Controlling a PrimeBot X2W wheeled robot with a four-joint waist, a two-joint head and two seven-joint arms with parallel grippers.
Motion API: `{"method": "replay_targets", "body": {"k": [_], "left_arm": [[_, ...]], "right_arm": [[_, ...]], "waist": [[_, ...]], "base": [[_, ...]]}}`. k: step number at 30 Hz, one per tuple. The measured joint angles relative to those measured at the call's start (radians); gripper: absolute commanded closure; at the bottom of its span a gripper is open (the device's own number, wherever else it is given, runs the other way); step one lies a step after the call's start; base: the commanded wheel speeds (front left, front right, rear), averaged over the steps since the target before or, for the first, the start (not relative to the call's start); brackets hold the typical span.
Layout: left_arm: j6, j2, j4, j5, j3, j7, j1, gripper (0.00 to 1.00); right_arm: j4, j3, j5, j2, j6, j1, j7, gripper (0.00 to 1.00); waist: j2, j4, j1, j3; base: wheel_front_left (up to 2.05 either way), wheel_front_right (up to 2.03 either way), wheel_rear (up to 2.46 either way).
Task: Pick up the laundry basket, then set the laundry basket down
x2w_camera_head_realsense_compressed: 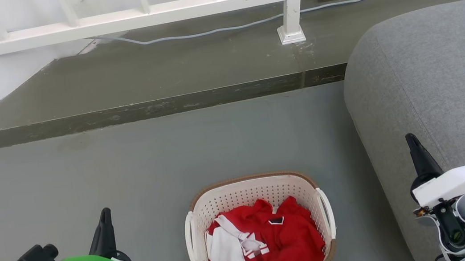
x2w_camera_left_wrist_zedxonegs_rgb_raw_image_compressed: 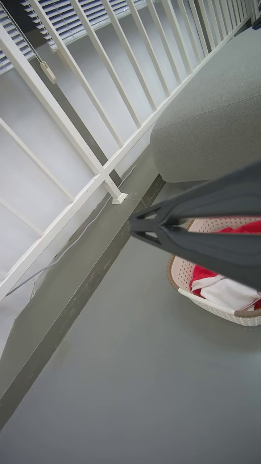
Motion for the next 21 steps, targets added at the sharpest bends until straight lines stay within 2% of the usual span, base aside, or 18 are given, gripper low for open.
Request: {"method": "replay_targets", "body": {"k": [21], "left_arm": [[-0.009, -0.003, -0.006, -0.238, 0.071, 0.077, -0.001, 1.00]], "right_arm": [[-0.018, -0.072, 0.252, 0.017, 0.008, 0.000, 0.074, 1.00]], "waist": [[0.0000, 0.013, 0.0000, -0.005]], "base": [[0.00, 0.00, 0.00]]}}
